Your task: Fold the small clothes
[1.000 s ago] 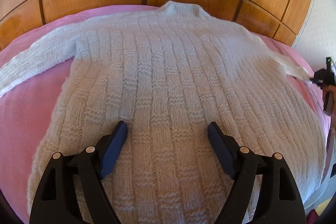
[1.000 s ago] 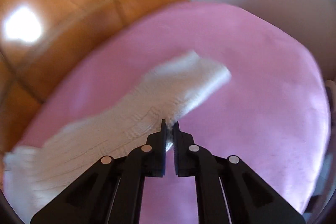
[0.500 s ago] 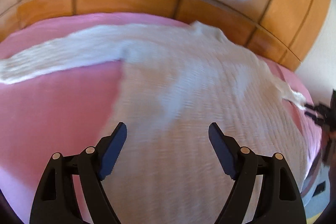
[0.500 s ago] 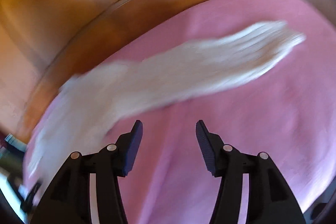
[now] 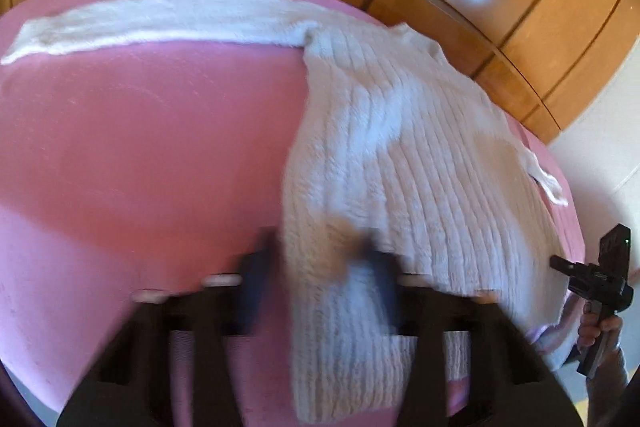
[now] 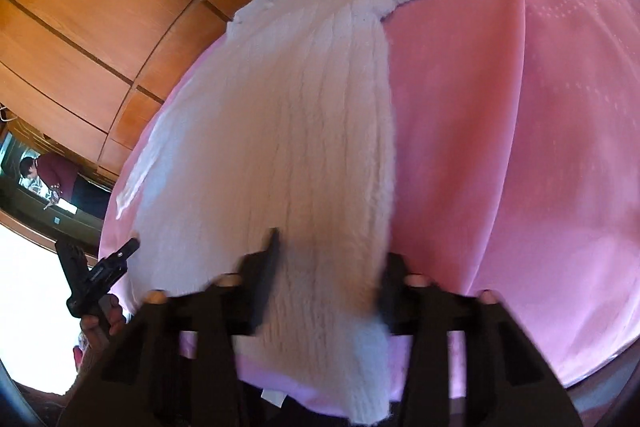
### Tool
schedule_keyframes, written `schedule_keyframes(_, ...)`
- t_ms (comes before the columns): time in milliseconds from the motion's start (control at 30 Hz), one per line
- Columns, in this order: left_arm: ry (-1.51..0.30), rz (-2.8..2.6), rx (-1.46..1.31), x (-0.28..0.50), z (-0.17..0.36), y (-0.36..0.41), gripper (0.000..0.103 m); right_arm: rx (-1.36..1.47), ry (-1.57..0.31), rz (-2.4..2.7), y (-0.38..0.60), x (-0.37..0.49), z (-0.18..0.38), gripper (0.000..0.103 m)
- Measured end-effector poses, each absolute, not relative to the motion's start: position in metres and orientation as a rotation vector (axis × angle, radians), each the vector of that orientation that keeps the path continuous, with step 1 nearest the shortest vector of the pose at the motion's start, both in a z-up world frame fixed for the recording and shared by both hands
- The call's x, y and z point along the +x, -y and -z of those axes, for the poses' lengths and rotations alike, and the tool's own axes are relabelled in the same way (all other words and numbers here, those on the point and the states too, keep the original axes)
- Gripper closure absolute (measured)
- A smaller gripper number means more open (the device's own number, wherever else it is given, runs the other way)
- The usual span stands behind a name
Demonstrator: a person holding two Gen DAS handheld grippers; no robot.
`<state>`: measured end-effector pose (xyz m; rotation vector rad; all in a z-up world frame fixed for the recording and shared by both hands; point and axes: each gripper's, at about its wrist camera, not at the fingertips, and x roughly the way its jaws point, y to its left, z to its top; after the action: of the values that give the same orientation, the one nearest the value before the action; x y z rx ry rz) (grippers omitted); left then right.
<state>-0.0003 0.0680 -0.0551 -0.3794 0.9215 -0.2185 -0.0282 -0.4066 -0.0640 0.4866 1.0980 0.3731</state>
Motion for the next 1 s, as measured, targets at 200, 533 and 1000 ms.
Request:
schedule_keyframes(200, -0.893, 0.285, -0.414, -0.015, 0.03, -0.079, 0.098, 0.4, -0.975, -0.403, 0.405, -0.054, 0.009, 0.097)
schedule_keyframes(533, -1.002, 0.248, -0.37, -0.043, 0.05, -0.079, 0.098, 0.325, -1.133, -0.253, 0.407, -0.071, 0.065, 0.097)
schedule_keyframes(1000, -0.859, 0.107, -0.311, 0.051, 0.031, -0.069, 0.084, 0.244, -0.894, -0.248, 0.359, -0.033, 0.021, 0.038)
